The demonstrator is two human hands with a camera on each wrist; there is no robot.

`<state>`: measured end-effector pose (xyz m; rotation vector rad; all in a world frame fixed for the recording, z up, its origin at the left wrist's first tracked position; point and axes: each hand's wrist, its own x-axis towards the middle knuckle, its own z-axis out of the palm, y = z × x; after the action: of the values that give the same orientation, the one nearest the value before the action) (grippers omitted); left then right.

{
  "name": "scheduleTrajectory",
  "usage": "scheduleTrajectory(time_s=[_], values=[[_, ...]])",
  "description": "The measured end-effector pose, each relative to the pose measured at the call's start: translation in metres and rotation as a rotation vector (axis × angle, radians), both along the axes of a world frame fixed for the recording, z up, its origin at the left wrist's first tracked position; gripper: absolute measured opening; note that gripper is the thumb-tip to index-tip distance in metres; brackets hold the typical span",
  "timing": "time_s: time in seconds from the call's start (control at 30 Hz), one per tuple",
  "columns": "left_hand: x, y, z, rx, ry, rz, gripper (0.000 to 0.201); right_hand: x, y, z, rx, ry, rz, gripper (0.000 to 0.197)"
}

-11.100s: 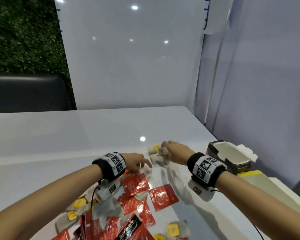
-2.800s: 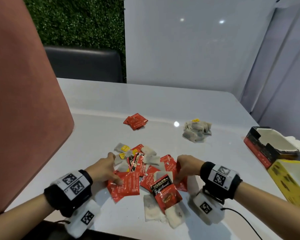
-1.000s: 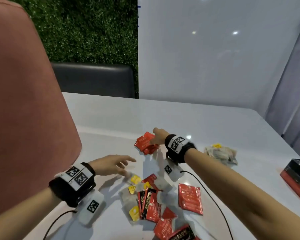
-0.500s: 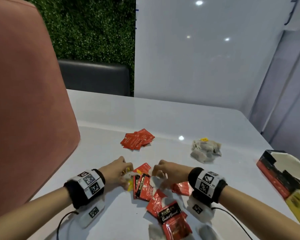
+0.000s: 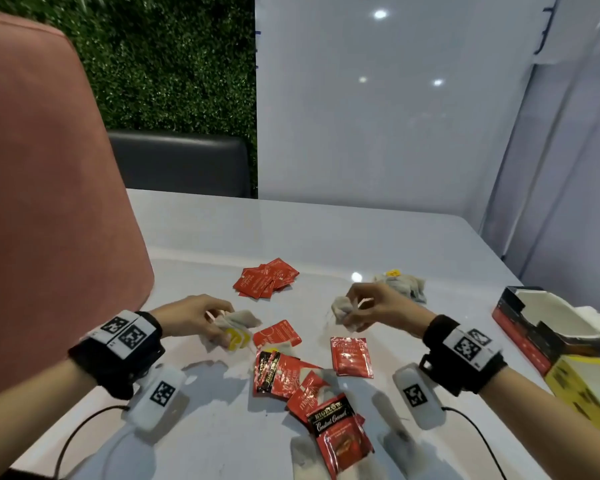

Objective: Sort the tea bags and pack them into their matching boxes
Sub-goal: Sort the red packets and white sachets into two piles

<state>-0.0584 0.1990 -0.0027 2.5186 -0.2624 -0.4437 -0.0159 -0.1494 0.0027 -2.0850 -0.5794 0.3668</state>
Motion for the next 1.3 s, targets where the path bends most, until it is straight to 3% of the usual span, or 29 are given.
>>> scheduleTrajectory(time_s=[0.1, 0.27, 0.4, 0.57, 0.63, 0.77, 0.9, 1.1, 1.17, 1.23, 1.3], values=[[0.000, -0.002, 0.014, -0.098, -0.016, 0.019, 0.039, 0.005, -0.026, 0.013, 0.088, 0.029, -0.115, 0.015], [0.012, -0.018, 0.043, -0.253, -0.050, 0.022, 0.021, 0.045, -0.068, 0.031, 0.065, -0.136, -0.385, 0.021], [0.026, -0.041, 0.072, -0.375, -0.071, 0.018, 0.025, 0.079, -0.078, 0.033, -0.100, -0.271, -0.499, 0.020], [0.047, -0.074, 0.098, -0.494, 0.029, -0.043, 0.035, 0.115, -0.074, 0.006, -0.410, -0.327, -0.557, 0.032], [0.061, -0.089, 0.103, -0.521, 0.053, -0.081, 0.036, 0.120, -0.072, -0.009, -0.605, -0.332, -0.526, 0.037], [0.099, -0.127, 0.099, -0.532, 0.079, -0.107, 0.034, 0.118, -0.073, -0.026, -0.815, -0.292, -0.418, 0.020], [0.139, -0.168, 0.081, -0.493, 0.095, -0.115, 0.019, 0.102, -0.088, -0.014, -0.744, -0.368, -0.443, 0.029], [0.186, -0.224, 0.058, -0.430, 0.044, -0.101, 0.029, 0.049, -0.126, 0.001, -0.610, -0.487, -0.388, 0.020], [0.202, -0.241, 0.048, -0.319, -0.036, -0.065, 0.048, 0.030, -0.132, -0.005, -0.592, -0.455, -0.324, 0.016], [0.208, -0.259, 0.035, -0.166, -0.131, -0.044, 0.053, 0.011, -0.129, -0.015, -0.596, -0.377, -0.212, 0.016], [0.205, -0.273, 0.022, -0.133, -0.061, -0.053, 0.054, -0.005, -0.115, -0.024, -0.618, -0.322, -0.063, 0.019]])
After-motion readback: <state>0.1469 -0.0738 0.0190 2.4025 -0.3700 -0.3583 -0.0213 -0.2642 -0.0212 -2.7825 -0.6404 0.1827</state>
